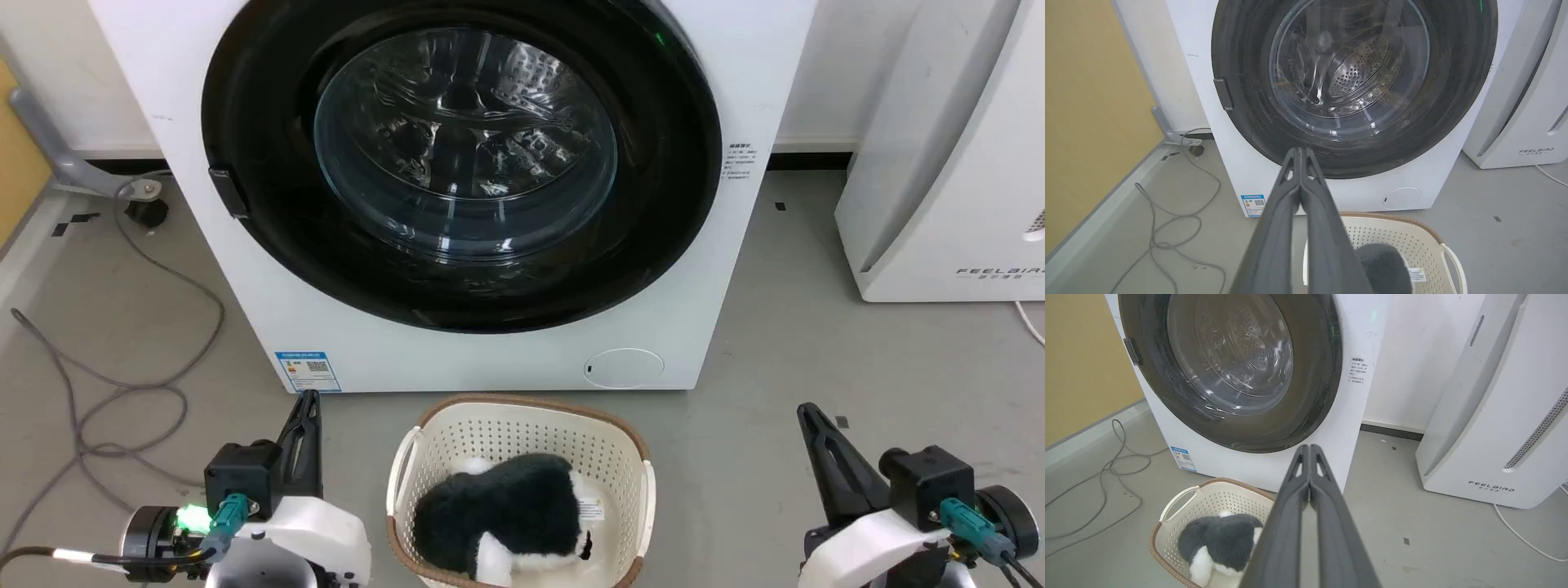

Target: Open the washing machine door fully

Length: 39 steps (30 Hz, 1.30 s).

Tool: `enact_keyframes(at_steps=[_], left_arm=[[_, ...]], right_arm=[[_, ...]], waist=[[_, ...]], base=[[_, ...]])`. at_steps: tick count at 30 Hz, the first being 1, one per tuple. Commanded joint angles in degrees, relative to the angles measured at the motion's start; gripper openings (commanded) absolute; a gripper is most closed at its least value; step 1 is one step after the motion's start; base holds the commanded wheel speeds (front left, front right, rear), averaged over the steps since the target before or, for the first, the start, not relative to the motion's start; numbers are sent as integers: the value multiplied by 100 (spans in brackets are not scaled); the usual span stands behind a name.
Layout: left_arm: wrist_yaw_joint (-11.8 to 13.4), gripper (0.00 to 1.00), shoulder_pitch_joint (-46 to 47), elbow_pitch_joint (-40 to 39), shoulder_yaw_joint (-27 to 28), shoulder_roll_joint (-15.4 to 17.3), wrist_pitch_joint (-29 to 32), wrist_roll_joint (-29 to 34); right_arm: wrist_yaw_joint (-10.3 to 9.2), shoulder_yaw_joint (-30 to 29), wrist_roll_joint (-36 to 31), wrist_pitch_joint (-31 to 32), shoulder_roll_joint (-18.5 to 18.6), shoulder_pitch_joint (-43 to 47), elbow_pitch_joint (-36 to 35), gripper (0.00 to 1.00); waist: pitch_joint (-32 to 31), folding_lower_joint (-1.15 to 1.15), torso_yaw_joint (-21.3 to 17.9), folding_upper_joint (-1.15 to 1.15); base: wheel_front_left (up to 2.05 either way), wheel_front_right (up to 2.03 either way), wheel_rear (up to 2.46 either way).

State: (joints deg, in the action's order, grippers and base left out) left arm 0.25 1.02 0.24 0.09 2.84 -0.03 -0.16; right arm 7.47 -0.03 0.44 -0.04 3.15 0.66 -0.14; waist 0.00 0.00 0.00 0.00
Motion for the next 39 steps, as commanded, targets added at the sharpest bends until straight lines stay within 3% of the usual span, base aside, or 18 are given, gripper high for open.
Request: enact_keyframes(at_steps=[1, 16, 17, 35, 36, 37, 39], left_arm=[[-25, 0, -102, -24, -9, 4, 3, 16], [-25, 0, -102, -24, -9, 4, 3, 16], [0, 100, -1, 0, 1, 0, 0, 0], [143, 100, 27, 32, -83, 0, -168, -89], [153, 100, 29, 32, -88, 0, -180, -95], [162, 100, 32, 33, -94, 0, -192, -100], [181, 100, 37, 35, -104, 1, -216, -111]], right_arm=[[2, 3, -44, 4, -27, -66, 14, 0], [2, 3, -44, 4, -27, -66, 14, 0], [0, 0, 0, 0, 0, 0, 1, 100], [-1, -127, 374, -168, -2, 19, -111, 100], [-1, -136, 413, -180, -2, 19, -120, 38], [-1, -140, 458, -192, -3, 19, -126, 0], [-1, -153, 544, -216, -3, 17, -139, 0]], waist=[[0, 0, 0, 0], [0, 0, 0, 0], [0, 0, 0, 0], [24, 0, 0, 0], [28, 0, 0, 0], [31, 0, 1, 0], [39, 0, 2, 0]], base=[[0, 0, 0], [0, 0, 0], [0, 0, 0], [0, 0, 0], [0, 0, 0], [0, 0, 0], [0, 0, 0]])
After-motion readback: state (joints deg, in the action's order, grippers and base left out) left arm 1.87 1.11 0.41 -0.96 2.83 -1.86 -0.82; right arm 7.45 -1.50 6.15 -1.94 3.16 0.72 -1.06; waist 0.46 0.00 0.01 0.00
